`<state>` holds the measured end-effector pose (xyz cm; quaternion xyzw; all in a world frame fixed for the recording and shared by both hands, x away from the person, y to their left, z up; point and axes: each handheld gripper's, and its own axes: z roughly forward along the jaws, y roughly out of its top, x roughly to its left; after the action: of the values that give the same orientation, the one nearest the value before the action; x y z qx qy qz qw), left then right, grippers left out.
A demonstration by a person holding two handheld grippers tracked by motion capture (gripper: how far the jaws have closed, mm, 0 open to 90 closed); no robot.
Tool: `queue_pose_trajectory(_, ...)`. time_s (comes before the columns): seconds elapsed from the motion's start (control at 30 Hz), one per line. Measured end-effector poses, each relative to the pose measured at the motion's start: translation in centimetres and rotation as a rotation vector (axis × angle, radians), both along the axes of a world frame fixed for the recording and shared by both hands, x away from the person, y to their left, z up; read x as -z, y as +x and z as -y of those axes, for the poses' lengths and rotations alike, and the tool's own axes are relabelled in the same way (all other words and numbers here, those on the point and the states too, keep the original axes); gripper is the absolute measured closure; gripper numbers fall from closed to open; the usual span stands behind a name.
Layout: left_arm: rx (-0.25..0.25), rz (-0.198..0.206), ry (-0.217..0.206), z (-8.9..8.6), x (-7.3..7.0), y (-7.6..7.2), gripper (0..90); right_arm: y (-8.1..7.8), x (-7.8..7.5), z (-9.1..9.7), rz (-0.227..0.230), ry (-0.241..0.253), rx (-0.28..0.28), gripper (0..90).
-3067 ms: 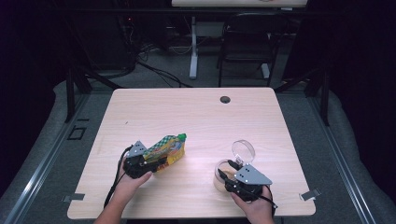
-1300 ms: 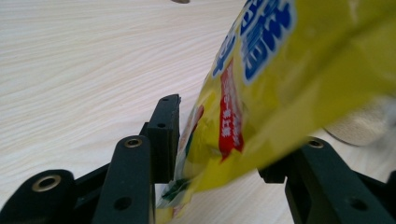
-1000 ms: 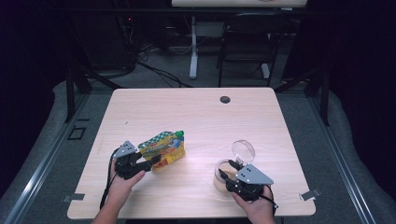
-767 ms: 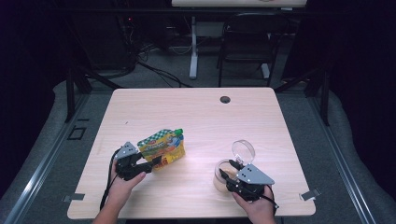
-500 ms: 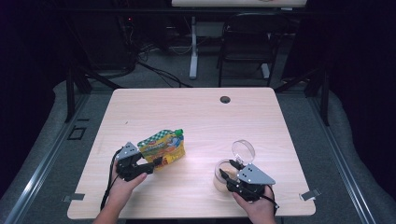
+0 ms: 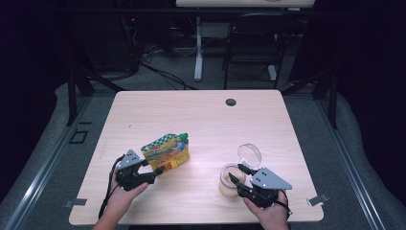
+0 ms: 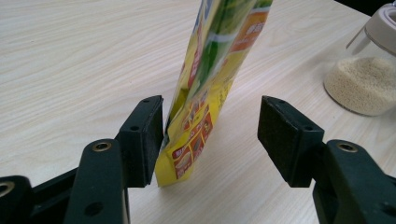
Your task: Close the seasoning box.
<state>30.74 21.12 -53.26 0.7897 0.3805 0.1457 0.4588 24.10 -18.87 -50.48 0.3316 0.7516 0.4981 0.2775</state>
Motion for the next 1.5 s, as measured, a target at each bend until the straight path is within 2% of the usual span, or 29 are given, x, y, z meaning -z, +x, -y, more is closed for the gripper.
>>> queue_pose_trajectory(0.17,0.009,-0.002,0.017,-0.4,0.0,-0.5,41.2,-0.4,-0.9,0.8,-0.017,0.009,0.003,60.2)
queue_pose_trajectory(0.23,0.01,-0.005,0.019,-0.6,0.1,-0.8,41.3,-0.5,-1.1,1.2,-0.02,0.026,0.004,63.8)
queue_pose_trajectory(0.37,0.016,-0.004,0.012,-1.1,0.1,-1.2,41.5,-0.7,-1.6,2.1,-0.047,0.027,-0.016,71.5)
queue_pose_trajectory(0.43,0.012,-0.003,-0.005,-1.2,0.1,-1.3,41.6,-0.6,-1.7,2.5,-0.056,0.033,-0.012,73.2)
queue_pose_trajectory(0.67,0.002,0.006,-0.011,-1.5,0.4,-1.3,41.5,-0.7,-2.0,3.5,-0.078,0.036,-0.02,80.4)
queue_pose_trajectory(0.87,-0.009,0.015,0.0,-2.0,0.5,-1.3,41.5,-0.5,-1.8,4.6,-0.102,0.031,-0.022,85.0)
queue_pose_trajectory(1.0,-0.02,0.015,-0.001,-2.6,0.6,-1.3,41.5,-0.4,-1.8,5.2,-0.127,0.02,-0.008,90.0)
queue_pose_trajectory(1.2,-0.03,0.015,-0.008,-3.1,0.5,-1.3,41.4,-0.1,-1.6,5.9,-0.162,0.021,0.027,90.0)
queue_pose_trajectory(1.5,-0.049,0.012,0.002,-3.3,0.6,-1.3,41.5,0.4,-1.3,7.5,-0.19,0.047,0.127,90.0)
